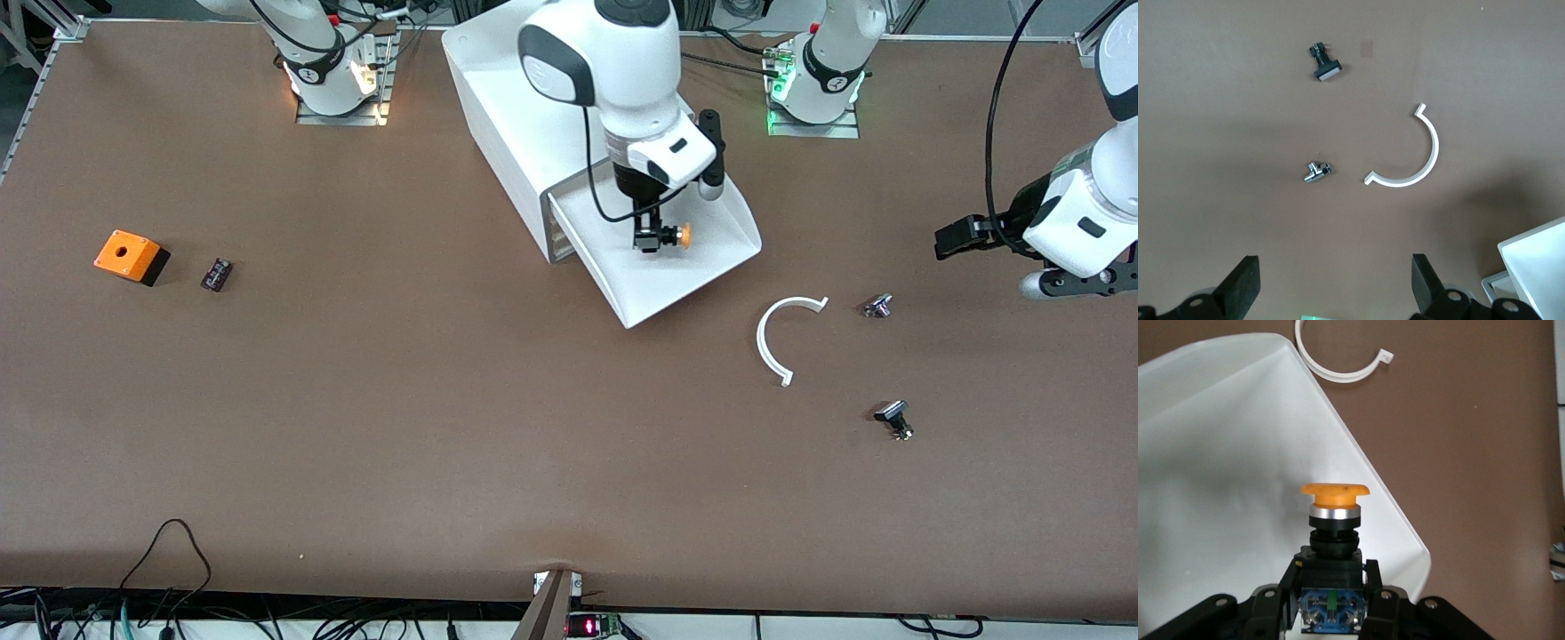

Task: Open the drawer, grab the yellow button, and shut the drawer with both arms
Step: 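Lift the yellow button out of the drawer with the right gripper, then move the button with the right gripper while the left gripper reaches the drawer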

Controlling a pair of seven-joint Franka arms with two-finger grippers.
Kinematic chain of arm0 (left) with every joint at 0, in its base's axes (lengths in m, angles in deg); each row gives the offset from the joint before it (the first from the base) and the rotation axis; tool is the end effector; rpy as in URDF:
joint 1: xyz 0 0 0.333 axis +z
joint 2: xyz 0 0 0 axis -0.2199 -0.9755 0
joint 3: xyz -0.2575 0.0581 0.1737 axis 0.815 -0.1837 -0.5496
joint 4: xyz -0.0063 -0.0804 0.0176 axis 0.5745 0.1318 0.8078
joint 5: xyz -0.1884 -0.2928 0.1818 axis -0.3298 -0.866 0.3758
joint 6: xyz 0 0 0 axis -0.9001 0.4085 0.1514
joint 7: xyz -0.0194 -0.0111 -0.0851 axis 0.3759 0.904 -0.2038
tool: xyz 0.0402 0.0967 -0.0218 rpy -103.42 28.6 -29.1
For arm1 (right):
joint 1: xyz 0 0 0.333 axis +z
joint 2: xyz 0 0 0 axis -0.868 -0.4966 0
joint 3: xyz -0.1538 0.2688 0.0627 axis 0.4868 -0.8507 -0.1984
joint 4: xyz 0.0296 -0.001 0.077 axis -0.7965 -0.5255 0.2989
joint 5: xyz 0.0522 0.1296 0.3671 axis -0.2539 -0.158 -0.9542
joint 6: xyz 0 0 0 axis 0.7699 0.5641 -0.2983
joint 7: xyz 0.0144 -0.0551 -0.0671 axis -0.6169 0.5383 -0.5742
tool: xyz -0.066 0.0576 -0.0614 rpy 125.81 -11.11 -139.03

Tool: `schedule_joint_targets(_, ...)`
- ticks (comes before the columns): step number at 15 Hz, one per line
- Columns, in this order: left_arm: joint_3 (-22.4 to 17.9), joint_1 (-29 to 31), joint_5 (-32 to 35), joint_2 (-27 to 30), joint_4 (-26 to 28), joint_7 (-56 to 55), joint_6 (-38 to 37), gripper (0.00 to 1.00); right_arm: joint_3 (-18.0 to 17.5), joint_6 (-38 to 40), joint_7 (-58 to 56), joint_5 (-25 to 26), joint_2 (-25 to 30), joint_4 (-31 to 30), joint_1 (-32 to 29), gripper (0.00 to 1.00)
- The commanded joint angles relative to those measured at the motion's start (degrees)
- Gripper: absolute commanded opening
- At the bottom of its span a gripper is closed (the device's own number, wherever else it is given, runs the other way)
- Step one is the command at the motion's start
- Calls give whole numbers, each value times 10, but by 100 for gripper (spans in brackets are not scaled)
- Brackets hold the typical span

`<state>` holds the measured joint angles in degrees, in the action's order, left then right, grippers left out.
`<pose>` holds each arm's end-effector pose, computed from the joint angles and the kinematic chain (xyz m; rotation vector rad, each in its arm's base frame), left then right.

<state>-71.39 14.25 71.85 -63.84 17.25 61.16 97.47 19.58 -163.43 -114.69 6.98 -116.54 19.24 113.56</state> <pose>0.5819 -0.0176 0.5589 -3.0908 -0.1650 0.2379 0.4724 0.5990 0.4839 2.2506 2.0827 0.4090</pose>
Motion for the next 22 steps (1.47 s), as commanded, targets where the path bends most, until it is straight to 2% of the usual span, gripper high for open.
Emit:
schedule_joint_targets(1, -2, -9, -5, -25, -37, -4, -33, 100, 11, -4, 22, 1, 112, -129, -20, 36)
schedule_joint_targets(4, 0, -22, 9, -62, -34, 5, -73, 100, 12, -4, 21, 0, 149, -172, -65, 36)
schedule_joint_targets(7, 1, -22, 13, -61, -30, -8, -64, 100, 11, -4, 21, -2, 178, -213, -111, 36)
schedule_joint_targets(10, 38, -28, -24, -73, -16, -165, -37, 100, -15, -18, 15, 0, 192, -251, -182, 36)
schedule_joint_targets(12, 70, -30, -27, -74, 19, -231, 29, 100, -55, -46, 22, 0, 207, -286, -237, 36)
schedule_joint_targets(15, 80, -35, -28, -75, 78, -284, 128, 100, -131, -59, 50, -1, 213, -331, -354, 35)
schedule_joint_targets(17, 92, -43, -35, -80, 115, -306, 205, 100, -139, -75, 57, -3, 215, -356, -381, 34)
schedule_joint_targets(19, 99, -53, -35, -80, 151, -348, 268, 100, -139, -95, 116, -3, 215, -391, -409, 33)
schedule_joint_targets(22, 108, -69, -35, -82, 178, -393, 320, 100, -139, -112, 206, -3, 227, -452, -443, 33)
